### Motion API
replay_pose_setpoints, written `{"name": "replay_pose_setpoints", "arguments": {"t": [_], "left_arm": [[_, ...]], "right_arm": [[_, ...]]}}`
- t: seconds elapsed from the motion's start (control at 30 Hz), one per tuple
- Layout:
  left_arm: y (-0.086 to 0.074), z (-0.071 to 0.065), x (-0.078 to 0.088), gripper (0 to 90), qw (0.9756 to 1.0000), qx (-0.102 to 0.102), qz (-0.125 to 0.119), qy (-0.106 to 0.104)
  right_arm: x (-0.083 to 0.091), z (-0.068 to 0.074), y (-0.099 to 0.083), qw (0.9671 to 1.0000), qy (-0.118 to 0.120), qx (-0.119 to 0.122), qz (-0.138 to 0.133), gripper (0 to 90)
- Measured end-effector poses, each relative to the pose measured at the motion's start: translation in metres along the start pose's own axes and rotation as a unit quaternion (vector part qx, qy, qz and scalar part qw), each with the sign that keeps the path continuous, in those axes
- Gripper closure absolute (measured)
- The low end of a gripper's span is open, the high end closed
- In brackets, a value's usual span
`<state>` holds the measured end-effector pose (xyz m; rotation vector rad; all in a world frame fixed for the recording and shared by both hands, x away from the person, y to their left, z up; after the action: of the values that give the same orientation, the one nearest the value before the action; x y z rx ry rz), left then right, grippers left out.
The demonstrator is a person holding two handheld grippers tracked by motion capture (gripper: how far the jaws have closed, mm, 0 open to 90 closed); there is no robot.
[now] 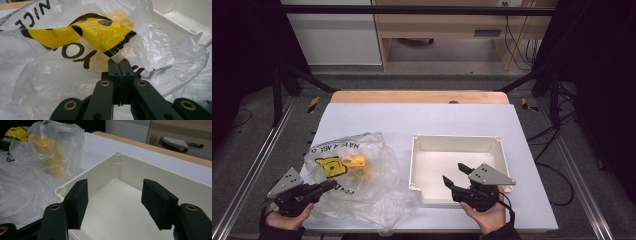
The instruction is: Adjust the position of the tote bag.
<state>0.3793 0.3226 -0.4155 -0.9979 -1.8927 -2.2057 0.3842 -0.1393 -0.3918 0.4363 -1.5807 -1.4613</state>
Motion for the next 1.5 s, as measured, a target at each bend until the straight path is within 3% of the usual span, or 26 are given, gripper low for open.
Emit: {"name": "replay_pose_setpoints", "arguments": {"t": [0.23, 0.33, 0.77, 0.97, 1.27, 1.37, 1.5], "left_arm": [[0.002, 0.001, 0.003, 89.8, 0.9998, 0.007, -0.017, 0.007], [0.003, 0.0, 0.004, 90.0, 0.9996, 0.011, -0.025, 0.008], [0.006, -0.002, 0.005, 90.0, 0.9994, 0.01, -0.032, 0.011], [0.007, -0.002, 0.006, 90.0, 0.9992, 0.012, -0.037, 0.014], [0.008, -0.004, 0.006, 90.0, 0.9989, 0.012, -0.043, 0.014], [0.009, -0.003, 0.007, 90.0, 0.9989, 0.01, -0.043, 0.016], [0.009, -0.003, 0.007, 90.0, 0.9988, 0.012, -0.045, 0.016]], "right_arm": [[-0.022, 0.015, 0.009, 0.9996, 0.028, 0.008, -0.001, 40.4], [-0.038, 0.028, 0.016, 0.9987, 0.046, 0.02, 0.002, 41.2], [-0.081, 0.064, 0.029, 0.9941, 0.098, 0.043, 0.015, 42.9], [-0.095, 0.076, 0.031, 0.9925, 0.111, 0.046, 0.025, 43.6], [-0.121, 0.099, 0.032, 0.9866, 0.146, 0.059, 0.042, 43.2], [-0.134, 0.108, 0.03, 0.9829, 0.163, 0.064, 0.057, 38.5], [-0.143, 0.115, 0.028, 0.9806, 0.171, 0.069, 0.067, 36.1]]}}
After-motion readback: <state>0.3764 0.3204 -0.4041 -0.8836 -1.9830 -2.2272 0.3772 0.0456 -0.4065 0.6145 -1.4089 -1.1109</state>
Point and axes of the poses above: each handheld gripper's, and its own axes: x roughly backward along the jaws, y roughly out of its top, z roughly to its left, the point moved 1 cm from there along -x, roughly forward along the jaws, and after that the axes turned 15 degrees about y, right-handed, at the moved point
